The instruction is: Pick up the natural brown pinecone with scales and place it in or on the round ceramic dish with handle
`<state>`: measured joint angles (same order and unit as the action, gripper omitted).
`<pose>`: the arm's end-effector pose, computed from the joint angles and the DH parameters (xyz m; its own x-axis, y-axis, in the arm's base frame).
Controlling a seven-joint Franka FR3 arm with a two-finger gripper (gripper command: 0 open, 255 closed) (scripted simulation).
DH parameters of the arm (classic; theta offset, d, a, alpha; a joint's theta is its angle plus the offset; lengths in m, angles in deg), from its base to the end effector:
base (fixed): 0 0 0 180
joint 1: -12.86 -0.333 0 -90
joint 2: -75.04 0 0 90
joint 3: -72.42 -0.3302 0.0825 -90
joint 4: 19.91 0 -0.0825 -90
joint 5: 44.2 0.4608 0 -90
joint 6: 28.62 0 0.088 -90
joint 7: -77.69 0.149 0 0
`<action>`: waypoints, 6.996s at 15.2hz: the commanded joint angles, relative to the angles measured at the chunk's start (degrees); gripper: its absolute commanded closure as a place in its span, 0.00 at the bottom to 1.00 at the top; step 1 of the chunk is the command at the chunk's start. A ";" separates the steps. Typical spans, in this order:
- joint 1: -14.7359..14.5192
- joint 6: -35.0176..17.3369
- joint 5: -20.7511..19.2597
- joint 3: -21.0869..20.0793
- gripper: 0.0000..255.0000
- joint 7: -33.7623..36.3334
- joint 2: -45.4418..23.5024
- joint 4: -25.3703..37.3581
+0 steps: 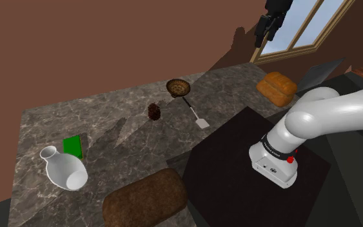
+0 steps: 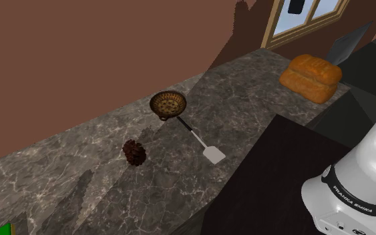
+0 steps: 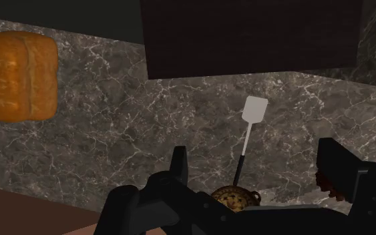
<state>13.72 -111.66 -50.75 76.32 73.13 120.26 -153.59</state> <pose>0.3534 -0.0515 0.5618 0.9949 0.0075 -0.1003 0.0134 -0.9982 0.0581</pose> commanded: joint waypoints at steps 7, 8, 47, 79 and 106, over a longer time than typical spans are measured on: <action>-1.94 -10.15 2.46 -2.44 0.00 3.12 -7.00 -3.72; -2.26 -11.85 2.82 -2.85 0.00 3.59 -8.41 -4.08; -15.32 -45.42 0.87 -11.88 0.00 18.85 -87.63 39.22; -11.78 -50.61 2.81 -14.26 0.00 14.14 -84.34 31.61; -10.36 -55.13 3.62 -14.99 1.00 11.98 -84.40 27.45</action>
<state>3.33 -166.76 -47.12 61.30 85.13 35.93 -126.05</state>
